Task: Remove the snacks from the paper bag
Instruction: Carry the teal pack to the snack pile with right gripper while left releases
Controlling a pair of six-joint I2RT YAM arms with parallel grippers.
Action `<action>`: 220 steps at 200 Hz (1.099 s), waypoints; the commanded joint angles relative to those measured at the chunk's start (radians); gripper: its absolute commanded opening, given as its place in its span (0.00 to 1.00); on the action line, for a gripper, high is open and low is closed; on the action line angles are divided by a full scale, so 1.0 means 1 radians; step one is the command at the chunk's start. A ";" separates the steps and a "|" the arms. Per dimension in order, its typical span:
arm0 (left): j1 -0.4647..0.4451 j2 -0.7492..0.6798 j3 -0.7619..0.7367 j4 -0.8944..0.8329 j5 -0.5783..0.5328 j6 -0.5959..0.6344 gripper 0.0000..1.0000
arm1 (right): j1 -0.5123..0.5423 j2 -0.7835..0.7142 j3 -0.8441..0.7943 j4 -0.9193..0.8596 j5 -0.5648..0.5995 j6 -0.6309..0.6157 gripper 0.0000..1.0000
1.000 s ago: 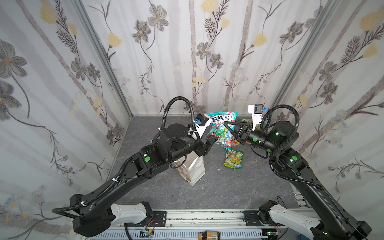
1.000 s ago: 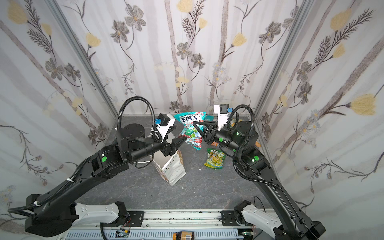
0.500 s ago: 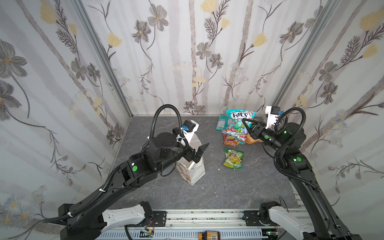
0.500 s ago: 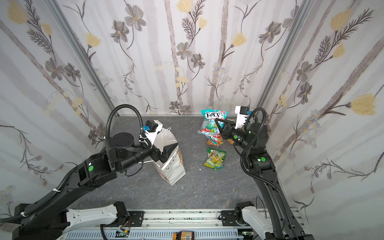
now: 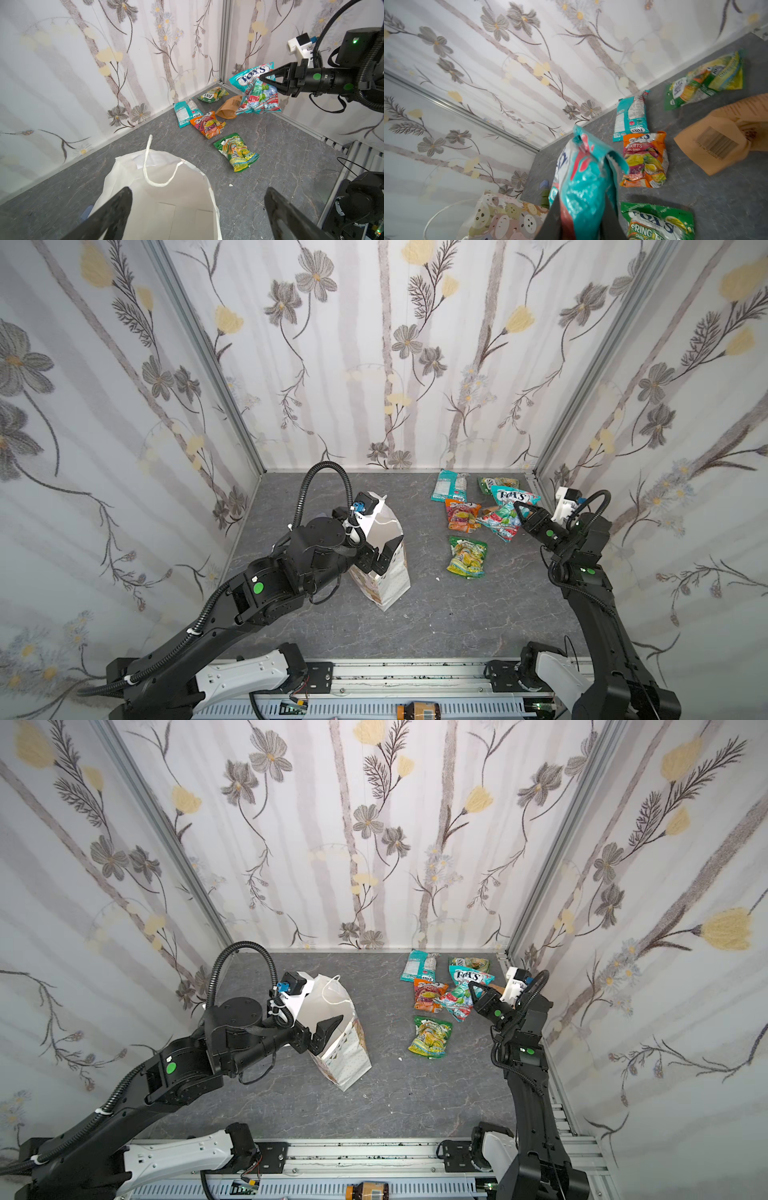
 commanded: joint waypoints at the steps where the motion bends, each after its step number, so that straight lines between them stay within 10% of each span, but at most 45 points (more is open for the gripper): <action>1: 0.000 -0.007 -0.004 -0.002 -0.023 -0.011 1.00 | -0.055 0.037 -0.044 0.143 -0.037 0.043 0.13; 133: -0.001 -0.005 -0.002 0.009 -0.039 -0.018 1.00 | -0.181 0.354 -0.243 0.358 -0.044 0.016 0.21; 220: -0.001 -0.023 -0.017 0.023 -0.101 -0.003 1.00 | -0.181 0.348 -0.230 0.206 0.053 -0.099 0.78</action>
